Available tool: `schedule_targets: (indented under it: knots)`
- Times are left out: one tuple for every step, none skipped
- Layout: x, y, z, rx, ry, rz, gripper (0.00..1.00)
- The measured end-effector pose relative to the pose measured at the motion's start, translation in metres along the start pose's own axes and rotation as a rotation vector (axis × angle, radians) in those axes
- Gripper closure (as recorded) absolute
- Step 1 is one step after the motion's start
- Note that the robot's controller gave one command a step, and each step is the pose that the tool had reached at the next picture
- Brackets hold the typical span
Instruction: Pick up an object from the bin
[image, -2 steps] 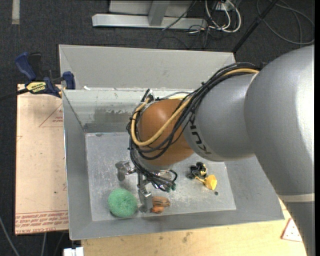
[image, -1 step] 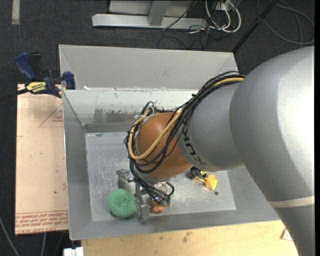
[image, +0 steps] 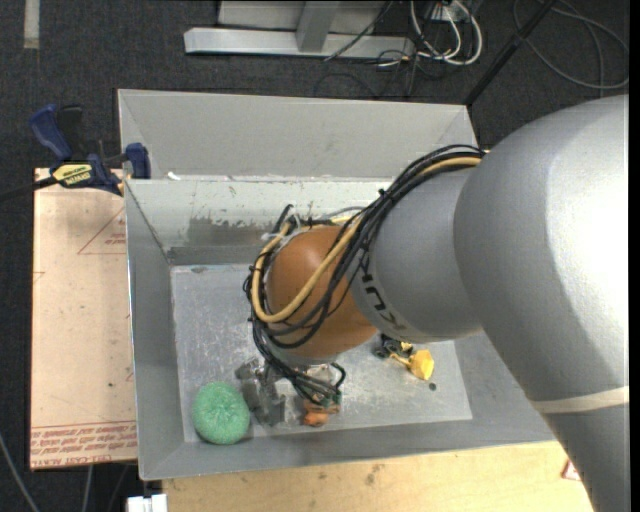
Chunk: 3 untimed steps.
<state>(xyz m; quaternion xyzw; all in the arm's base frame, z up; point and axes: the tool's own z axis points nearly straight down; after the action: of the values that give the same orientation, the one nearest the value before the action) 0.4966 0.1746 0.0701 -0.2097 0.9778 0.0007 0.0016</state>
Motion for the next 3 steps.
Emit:
schedule_targets:
  knots:
    - [-0.001, -0.001, -0.001, 0.000, -0.005, 0.002, 0.00]
    - [-0.001, -0.001, -0.001, 0.000, -0.005, 0.002, 0.00]
    - [-0.014, 0.009, 0.000, 0.002, 0.002, -0.125, 0.00]
